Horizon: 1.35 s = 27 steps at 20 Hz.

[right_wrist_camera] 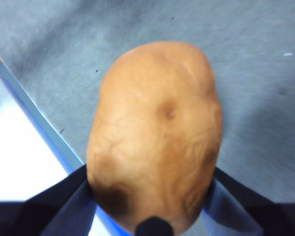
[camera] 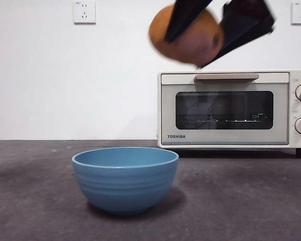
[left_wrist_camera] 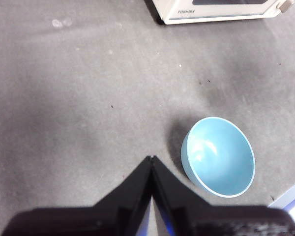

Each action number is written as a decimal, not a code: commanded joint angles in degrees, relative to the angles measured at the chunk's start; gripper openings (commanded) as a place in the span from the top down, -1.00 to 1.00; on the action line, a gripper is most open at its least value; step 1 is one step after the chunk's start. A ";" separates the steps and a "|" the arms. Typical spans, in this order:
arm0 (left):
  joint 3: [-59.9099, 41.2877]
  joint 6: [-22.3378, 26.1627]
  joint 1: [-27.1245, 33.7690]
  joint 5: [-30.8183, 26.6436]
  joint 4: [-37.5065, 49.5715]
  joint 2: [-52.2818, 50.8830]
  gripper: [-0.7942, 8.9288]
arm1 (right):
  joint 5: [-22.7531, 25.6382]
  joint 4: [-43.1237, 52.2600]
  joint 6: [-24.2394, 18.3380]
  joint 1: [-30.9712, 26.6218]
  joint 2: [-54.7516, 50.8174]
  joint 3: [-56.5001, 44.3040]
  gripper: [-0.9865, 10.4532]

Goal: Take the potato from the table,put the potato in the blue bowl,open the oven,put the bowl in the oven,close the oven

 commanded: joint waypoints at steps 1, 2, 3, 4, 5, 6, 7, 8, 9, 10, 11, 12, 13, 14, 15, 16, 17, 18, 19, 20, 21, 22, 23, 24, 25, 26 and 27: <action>0.07 -0.42 -0.20 0.04 0.39 0.61 0.85 | -1.81 4.42 0.42 1.49 4.57 -0.83 0.82; 0.07 -0.42 -0.20 0.04 0.39 0.81 0.85 | -1.99 6.36 0.46 2.05 6.69 -0.81 0.82; 0.07 -0.39 -0.20 0.04 0.39 0.96 0.85 | -1.97 7.52 0.50 2.29 8.74 -0.79 0.82; 0.07 -0.37 -0.20 0.02 0.42 1.14 0.85 | -1.97 7.76 1.03 2.29 10.62 -0.76 0.82; 0.07 -0.13 -0.20 0.02 0.39 1.22 0.85 | -2.01 7.56 1.18 2.34 12.48 -0.79 0.82; 0.07 -0.15 -0.20 0.00 0.42 1.22 0.85 | -1.88 7.48 1.53 2.60 14.25 -0.76 0.82; 0.07 -0.15 -0.20 0.00 0.46 1.22 0.85 | -2.16 7.65 1.55 2.62 15.74 -0.76 0.82; 0.07 -0.15 -0.20 0.00 0.48 1.22 0.85 | -2.16 8.26 1.57 2.62 16.85 -0.76 0.82; 0.07 -0.15 -0.20 0.00 0.48 1.31 0.85 | -2.60 9.14 2.29 2.80 17.88 -0.79 0.82; 0.07 -0.15 -0.20 0.00 0.42 1.33 0.85 | -3.02 10.01 2.80 3.13 18.84 -0.76 0.81; 0.07 -0.17 -0.20 0.02 0.42 1.33 0.85 | -3.28 10.47 3.02 3.34 19.41 -0.76 0.78; 0.07 -0.17 -0.20 0.02 0.44 1.33 0.85 | -3.26 10.60 3.02 3.41 19.67 -0.76 0.63; 0.07 -0.17 -0.20 0.02 0.42 1.33 0.85 | -3.19 10.71 3.02 3.56 19.78 -0.76 0.46; 0.07 -0.15 -0.20 0.02 0.39 1.33 0.85 | -2.80 10.99 2.99 3.93 19.87 -0.76 0.29; 0.07 -0.15 -0.20 0.02 0.39 1.33 0.85 | -2.16 11.41 3.02 4.13 19.87 -0.76 0.20; 0.07 -0.15 -0.20 0.02 0.39 1.33 0.85 | -1.62 11.93 3.02 4.11 19.87 -0.76 0.14; 0.07 -0.17 -0.20 0.02 0.42 1.33 0.85 | -0.66 12.28 3.04 4.11 19.87 -0.76 0.07; 0.07 -0.17 -0.20 0.02 0.39 1.33 0.85 | -0.11 12.61 3.21 4.13 19.96 -0.76 -0.02; 0.07 -0.17 -0.20 0.02 0.37 1.33 0.85 | 0.04 12.66 3.45 4.13 19.96 -0.76 -0.07; 0.07 -0.17 -0.20 0.02 0.37 1.33 0.85 | 0.07 12.55 3.43 4.13 19.96 -0.76 -0.07; 0.07 -0.17 -0.20 0.02 0.39 1.33 0.85 | 0.02 12.52 3.48 4.13 19.96 -0.76 -0.07; 0.07 -0.17 -0.20 0.02 0.42 1.33 0.85 | 0.00 12.59 3.74 4.13 19.96 -0.76 -0.07; 0.07 -0.24 -0.20 0.02 0.48 1.33 0.85 | -0.02 12.68 3.82 4.13 19.96 -0.74 -0.07; 0.07 -0.48 -0.22 0.04 0.76 1.33 0.85 | -0.26 12.52 3.76 4.13 19.93 -0.37 -0.06; 0.07 -0.46 -0.26 0.04 1.20 1.33 0.85 | -0.26 12.02 3.63 4.11 19.41 0.33 -0.06; 0.09 -0.74 -0.26 0.07 1.38 1.33 0.85 | -0.11 11.72 3.37 4.04 18.47 1.22 -0.05; 0.09 -1.75 -0.26 0.07 1.62 1.33 0.85 | 0.48 11.58 3.37 4.02 16.96 2.08 -0.05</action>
